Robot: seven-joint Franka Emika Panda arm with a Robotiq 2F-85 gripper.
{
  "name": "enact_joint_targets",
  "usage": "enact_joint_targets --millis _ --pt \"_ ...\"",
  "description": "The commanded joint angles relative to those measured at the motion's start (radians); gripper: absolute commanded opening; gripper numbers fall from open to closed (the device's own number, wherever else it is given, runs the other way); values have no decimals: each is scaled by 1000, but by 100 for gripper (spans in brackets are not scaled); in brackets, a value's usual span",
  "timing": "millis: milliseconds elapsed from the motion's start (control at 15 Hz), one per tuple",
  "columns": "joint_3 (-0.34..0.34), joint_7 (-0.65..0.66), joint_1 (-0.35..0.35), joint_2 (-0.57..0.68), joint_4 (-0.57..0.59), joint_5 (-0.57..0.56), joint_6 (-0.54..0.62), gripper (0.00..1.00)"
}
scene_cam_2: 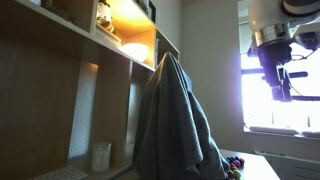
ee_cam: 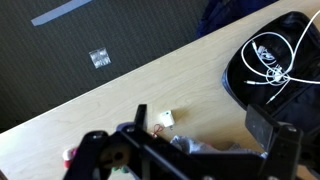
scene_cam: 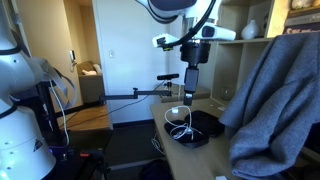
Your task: Take the object and put it in the bag
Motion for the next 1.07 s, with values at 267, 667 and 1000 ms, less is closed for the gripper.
enact_joint_targets --millis 267,667,1000 --pt "-19 -3 0 156 81 -18 62 100" --pt "-44 -7 -5 280 133 -8 138 100" --pt "-56 -5 -3 351 175 -11 137 100"
